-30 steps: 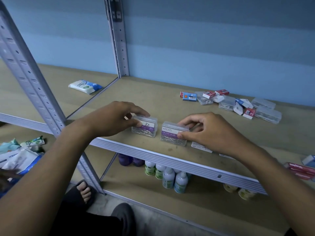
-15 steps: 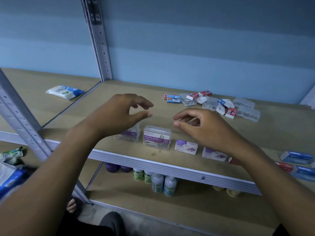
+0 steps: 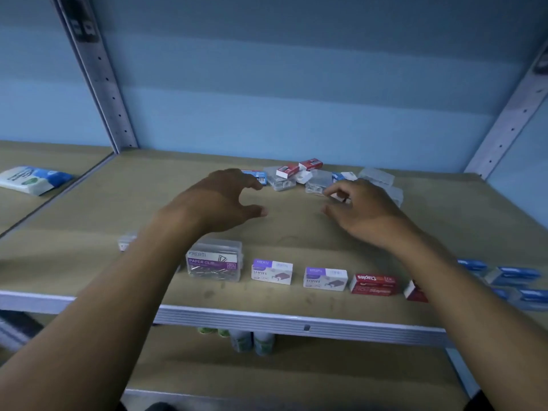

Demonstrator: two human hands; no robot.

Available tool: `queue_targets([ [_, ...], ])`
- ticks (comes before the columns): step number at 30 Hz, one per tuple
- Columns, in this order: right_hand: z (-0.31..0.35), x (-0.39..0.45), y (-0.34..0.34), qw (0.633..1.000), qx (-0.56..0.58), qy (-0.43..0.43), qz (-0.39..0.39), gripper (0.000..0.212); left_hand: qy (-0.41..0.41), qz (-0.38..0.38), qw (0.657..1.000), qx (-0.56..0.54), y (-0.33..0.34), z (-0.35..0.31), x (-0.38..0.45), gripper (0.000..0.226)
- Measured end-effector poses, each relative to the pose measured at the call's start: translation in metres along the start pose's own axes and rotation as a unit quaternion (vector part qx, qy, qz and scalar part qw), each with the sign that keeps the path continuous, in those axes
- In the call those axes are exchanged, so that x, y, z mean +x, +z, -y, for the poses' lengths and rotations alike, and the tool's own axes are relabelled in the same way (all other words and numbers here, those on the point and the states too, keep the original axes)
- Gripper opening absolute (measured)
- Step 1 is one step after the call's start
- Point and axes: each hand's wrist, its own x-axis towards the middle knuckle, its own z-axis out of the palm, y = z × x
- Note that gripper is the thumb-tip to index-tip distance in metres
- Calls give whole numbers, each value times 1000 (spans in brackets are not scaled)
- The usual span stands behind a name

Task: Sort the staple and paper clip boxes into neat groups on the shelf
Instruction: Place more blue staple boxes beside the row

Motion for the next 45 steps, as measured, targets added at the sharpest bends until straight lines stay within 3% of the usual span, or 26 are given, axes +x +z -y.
queue_targets([
  [9,-14,39,1,997,-58,16,-46,51,2,-40,998,48,10,5,56,71],
  [15,-15,54,7,990,-133,45,7,52,6,1,995,101,15,4,82,74],
  [20,-13,55,10,982,-178,61,35,42,13,5,994,107,21,6,91,58],
  [24,-14,49,4,985,-164,55,-13,29,34,-5,996,80,22,8,85,33],
  [30,-16,39,0,990,-115,17,-79,17,36,11,997,60,16,0,65,32],
  [34,-18,36,-1,990,-91,11,-105,12,46,32,998,-12,5,-16,46,15],
  [40,-20,28,-4,994,-37,10,-98,23,49,50,995,-76,-3,-41,21,16],
  [45,-25,23,-7,995,20,13,-98,23,64,36,996,-56,7,-42,3,22],
])
